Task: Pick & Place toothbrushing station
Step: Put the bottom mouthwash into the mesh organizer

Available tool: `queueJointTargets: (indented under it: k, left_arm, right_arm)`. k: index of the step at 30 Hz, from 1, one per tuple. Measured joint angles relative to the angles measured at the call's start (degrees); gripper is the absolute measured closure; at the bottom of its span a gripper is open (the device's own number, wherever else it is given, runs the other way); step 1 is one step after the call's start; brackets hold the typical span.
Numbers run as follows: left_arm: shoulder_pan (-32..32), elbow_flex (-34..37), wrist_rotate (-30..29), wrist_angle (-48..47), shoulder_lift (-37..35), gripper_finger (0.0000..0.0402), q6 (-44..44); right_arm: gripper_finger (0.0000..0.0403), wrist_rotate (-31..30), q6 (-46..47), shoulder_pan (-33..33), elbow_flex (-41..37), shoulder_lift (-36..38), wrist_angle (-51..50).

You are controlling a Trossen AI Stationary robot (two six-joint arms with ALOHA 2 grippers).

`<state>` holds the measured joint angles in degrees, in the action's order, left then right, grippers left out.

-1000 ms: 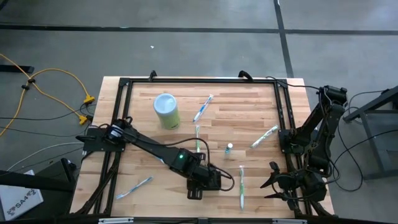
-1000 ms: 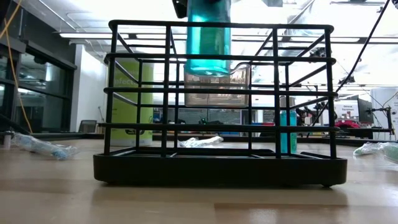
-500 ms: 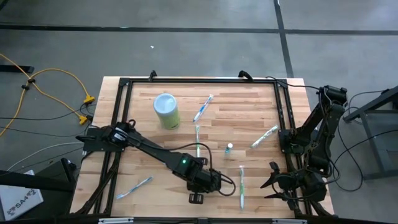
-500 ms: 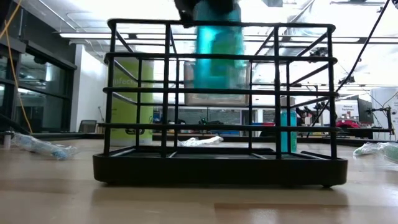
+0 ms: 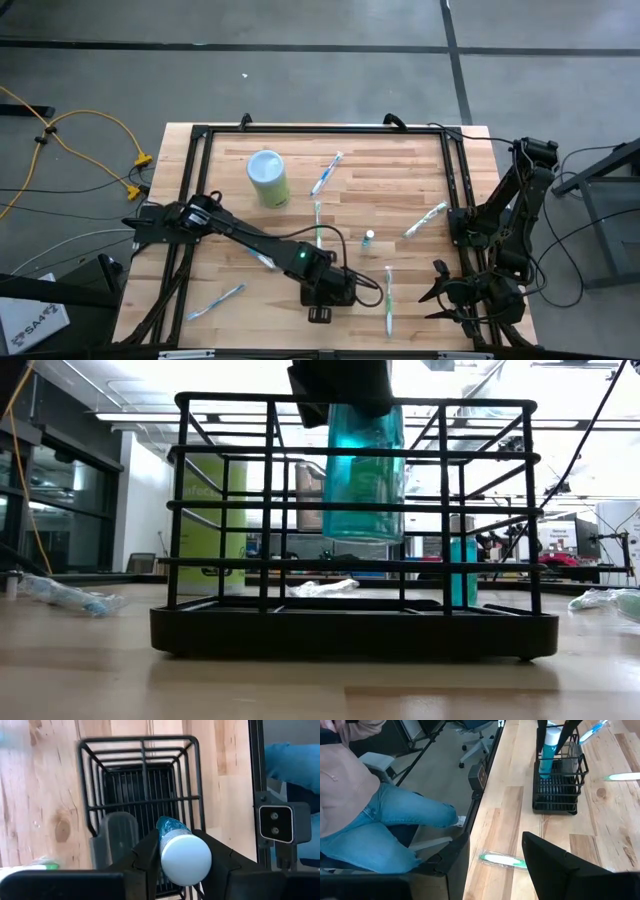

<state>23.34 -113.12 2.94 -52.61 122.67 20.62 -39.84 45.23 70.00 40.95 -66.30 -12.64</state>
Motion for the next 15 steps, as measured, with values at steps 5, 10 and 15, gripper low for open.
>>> queueJointTargets:
  k: [5,10,15]
  left_arm:
    - [-0.6,0.0,0.0,0.0,0.0,0.0302,-0.7]
    - [-0.8,0.0,0.2,-0.2,0.0,0.0302,-0.7]
    - [-0.8,0.0,0.2,-0.6,0.0,0.0302,-0.7]
  right_arm:
    - [0.023,0.0,0.0,0.0,0.0,0.0,0.0]
    - [0.023,0.0,0.0,0.0,0.0,0.0,0.0]
    - [0.023,0.0,0.0,0.0,0.0,0.0,0.0]
